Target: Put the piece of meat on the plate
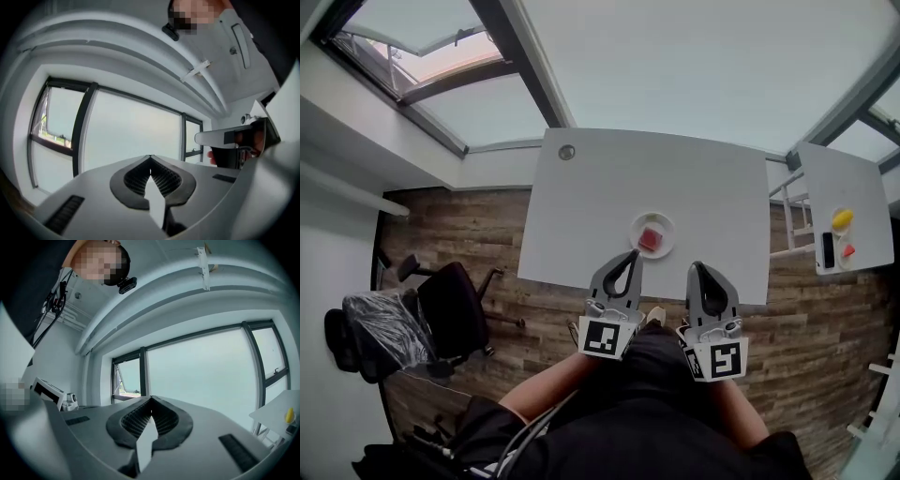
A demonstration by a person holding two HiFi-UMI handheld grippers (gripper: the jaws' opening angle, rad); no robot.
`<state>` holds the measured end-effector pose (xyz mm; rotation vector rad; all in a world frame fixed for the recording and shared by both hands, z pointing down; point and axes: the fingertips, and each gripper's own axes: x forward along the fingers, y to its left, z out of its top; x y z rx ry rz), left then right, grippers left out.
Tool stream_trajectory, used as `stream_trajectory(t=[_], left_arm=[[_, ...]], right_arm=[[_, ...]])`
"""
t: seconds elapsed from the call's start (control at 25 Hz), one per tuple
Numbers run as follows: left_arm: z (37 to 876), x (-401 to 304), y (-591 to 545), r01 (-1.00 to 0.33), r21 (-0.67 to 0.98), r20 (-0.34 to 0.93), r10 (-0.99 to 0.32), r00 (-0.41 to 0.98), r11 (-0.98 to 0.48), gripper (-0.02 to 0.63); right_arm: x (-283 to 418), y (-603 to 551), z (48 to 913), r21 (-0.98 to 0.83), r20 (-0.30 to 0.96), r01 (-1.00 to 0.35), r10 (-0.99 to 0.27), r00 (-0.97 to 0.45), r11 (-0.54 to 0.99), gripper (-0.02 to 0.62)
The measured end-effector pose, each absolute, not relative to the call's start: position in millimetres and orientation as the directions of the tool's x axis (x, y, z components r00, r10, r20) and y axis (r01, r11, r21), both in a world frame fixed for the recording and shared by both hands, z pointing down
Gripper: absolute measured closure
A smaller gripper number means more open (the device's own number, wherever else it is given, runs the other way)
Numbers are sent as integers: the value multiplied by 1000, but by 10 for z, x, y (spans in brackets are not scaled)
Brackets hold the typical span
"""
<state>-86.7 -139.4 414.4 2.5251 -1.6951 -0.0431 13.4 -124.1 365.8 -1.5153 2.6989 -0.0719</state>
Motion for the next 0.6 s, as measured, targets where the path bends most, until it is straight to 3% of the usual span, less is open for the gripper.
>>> stream_trajectory(t=[0.24,0.6], left_arm=[[3952,-954,-1302,-922,75,-29,-925,378,-379,601],[4003,-779,-1246,-910,84,-18,-913,407,-407,602]], right_arm=[[17,-1210,3624,-15,-28,-868,-868,-496,497,592],[-10,-1152,3617,19,-32,-855,-855,-518,518,592]])
